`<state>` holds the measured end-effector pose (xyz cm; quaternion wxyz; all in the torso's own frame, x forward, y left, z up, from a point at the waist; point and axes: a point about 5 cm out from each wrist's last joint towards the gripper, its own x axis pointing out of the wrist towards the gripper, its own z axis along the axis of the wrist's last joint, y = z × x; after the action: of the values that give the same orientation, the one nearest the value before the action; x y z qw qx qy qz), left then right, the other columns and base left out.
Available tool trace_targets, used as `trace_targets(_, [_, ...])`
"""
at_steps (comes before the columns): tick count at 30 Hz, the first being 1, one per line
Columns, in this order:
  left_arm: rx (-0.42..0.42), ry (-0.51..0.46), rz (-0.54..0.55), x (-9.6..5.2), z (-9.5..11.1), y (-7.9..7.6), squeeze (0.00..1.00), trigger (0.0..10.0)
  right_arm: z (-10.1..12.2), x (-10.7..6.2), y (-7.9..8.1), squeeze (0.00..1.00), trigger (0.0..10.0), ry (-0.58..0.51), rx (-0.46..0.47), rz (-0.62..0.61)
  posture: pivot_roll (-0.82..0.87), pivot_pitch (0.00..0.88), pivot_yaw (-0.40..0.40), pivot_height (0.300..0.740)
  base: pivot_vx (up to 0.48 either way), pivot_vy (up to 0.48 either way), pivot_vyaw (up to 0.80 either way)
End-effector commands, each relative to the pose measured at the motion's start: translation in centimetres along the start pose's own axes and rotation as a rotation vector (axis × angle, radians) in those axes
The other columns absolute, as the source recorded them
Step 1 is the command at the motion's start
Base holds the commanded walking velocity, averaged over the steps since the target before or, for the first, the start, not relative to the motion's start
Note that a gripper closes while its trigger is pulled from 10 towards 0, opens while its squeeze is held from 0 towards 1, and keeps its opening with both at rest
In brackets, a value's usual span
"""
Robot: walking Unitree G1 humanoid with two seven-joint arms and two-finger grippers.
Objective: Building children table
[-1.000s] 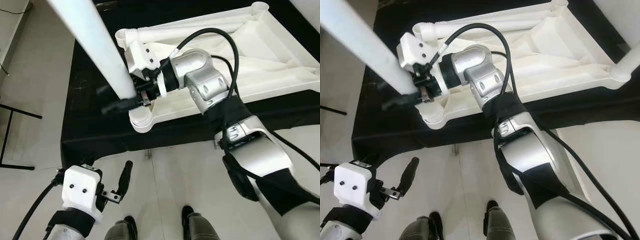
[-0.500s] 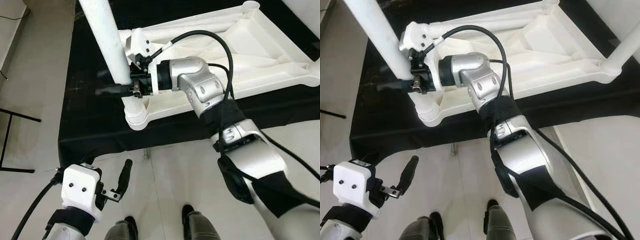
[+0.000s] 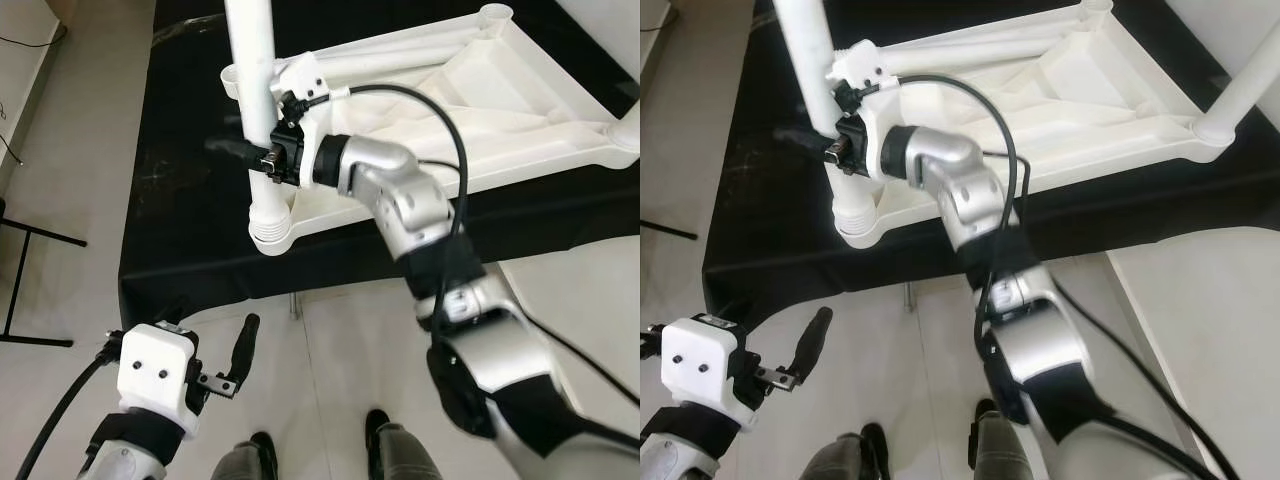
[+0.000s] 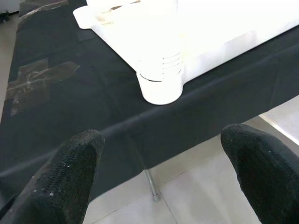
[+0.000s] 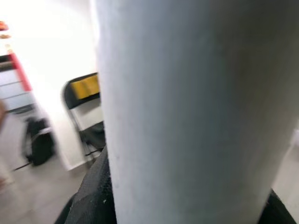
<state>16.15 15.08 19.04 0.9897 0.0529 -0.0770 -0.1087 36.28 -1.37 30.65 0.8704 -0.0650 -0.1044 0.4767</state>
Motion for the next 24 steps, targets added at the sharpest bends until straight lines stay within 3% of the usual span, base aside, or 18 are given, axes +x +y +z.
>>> trace_targets(1, [-0.009,0.048,0.008,-0.2,-0.7,0.2,0.00,10.0,-4.5,-1.2,-0.1,0.00,10.0,0.182,0.043,-0.133,0.04,0.414,0.052,0.740,0.000,0.000,0.00])
trace_targets(8, [-0.007,0.047,0.010,-0.2,-0.7,0.3,0.00,10.0,-4.8,-1.7,1.4,0.00,10.0,0.171,0.041,-0.202,0.04,0.416,0.054,0.740,0.000,0.000,0.00])
trace_targets(12, [-0.005,0.047,0.007,0.1,-0.9,0.4,0.00,10.0,-5.0,-1.7,3.6,0.00,10.0,0.144,-0.009,-0.145,0.04,0.411,0.052,0.740,0.000,0.000,0.00])
trace_targets(24, [0.001,0.045,0.011,0.3,-1.0,0.6,0.00,10.0,-4.0,-1.2,3.7,0.00,10.0,0.132,-0.063,-0.112,0.04,0.407,0.046,0.740,0.000,0.000,0.00])
